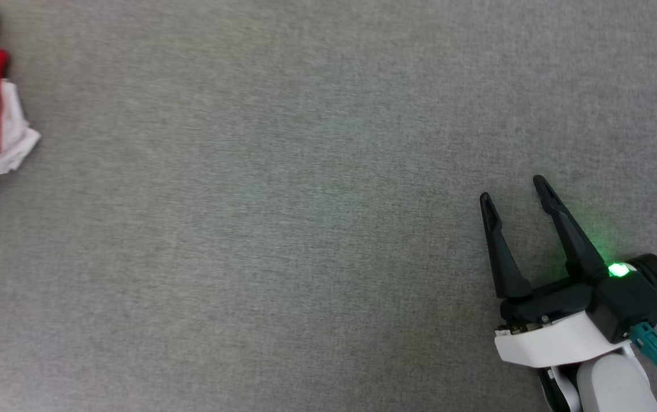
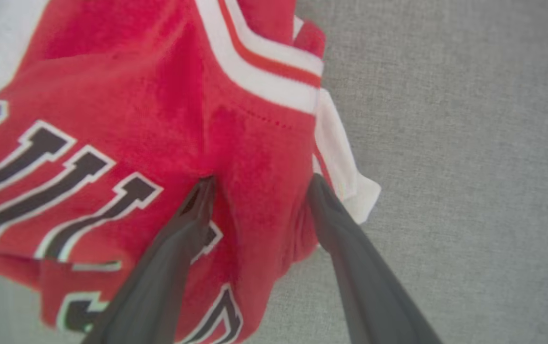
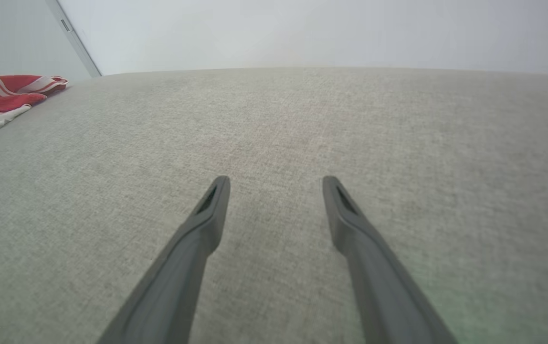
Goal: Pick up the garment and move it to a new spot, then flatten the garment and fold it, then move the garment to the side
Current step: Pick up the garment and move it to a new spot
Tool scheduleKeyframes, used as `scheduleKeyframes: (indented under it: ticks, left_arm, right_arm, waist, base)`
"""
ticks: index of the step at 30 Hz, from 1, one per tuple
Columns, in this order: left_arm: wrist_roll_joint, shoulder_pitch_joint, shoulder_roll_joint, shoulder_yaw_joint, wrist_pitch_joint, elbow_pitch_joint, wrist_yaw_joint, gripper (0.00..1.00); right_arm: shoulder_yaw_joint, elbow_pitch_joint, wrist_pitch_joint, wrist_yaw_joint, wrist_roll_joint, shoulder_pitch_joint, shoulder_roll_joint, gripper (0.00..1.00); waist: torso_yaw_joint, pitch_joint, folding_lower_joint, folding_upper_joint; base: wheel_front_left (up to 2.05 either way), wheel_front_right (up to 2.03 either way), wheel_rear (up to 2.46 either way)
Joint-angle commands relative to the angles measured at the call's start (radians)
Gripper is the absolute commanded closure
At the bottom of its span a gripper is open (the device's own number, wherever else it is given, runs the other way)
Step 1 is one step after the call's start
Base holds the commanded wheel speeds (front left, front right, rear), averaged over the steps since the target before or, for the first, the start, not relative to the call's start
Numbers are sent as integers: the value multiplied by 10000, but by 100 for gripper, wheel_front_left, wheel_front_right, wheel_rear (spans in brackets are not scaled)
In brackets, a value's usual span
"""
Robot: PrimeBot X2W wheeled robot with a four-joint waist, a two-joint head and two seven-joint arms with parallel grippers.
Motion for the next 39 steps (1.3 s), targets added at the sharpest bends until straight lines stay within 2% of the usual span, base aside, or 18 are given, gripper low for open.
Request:
scheduleKeyframes:
  ticks: [1, 7, 8, 9, 15, 20, 30, 35, 39]
  left_arm:
    - [-49, -50, -4, -144, 146, 33, 14, 0]
    - [46, -11, -331, -731, 336, 425, 13, 1]
    - [0, -10, -430, -812, 324, 478, 13, 53]
    - [-95, -5, -529, -881, 331, 523, 13, 100]
    - [-310, -92, -573, -965, -47, 694, 12, 100]
    - [-768, -326, -346, -460, -953, 872, 13, 100]
    - [-1619, 245, -229, -366, -2022, -808, 11, 100]
    - [-2069, 617, -512, -482, -2282, -2084, 11, 100]
    - [-1893, 872, -807, -856, -2351, -3068, 11, 100]
  right_arm:
    - [-63, 143, 13, -12, -70, 5, -22, 0]
    - [18, 220, 65, -12, -156, 74, -34, 0]
    - [24, 242, 67, -12, -167, 73, -34, 0]
    - [29, 266, 67, -10, -173, 67, -34, 0]
    - [73, 342, 63, -10, -197, 105, -29, 0]
    - [190, 418, 27, -9, -37, 115, -25, 0]
    - [276, 985, -3, -9, 541, 434, -14, 0]
    - [225, 1260, -3, -9, 833, 712, -13, 0]
    - [253, 1370, -3, -9, 1020, 864, -11, 0]
  waist:
    - [-157, 255, -2, 0]
    - [-141, 480, -2, 0]
    - [-131, 485, -2, 0]
    - [-121, 480, -2, 0]
    - [-48, 208, -2, 0]
    - [-32, -486, -2, 0]
    - [196, -2612, -2, 0]
    - [303, -3549, -2, 0]
    - [275, -4063, -2, 0]
  base:
    - [0, 0, 0]
    - [0, 0, 0]
    - [0, 0, 0]
    - [0, 0, 0]
    - [0, 0, 0]
    - [0, 0, 0]
    - [0, 0, 0]
    - [0, 0, 0]
    - [0, 0, 0]
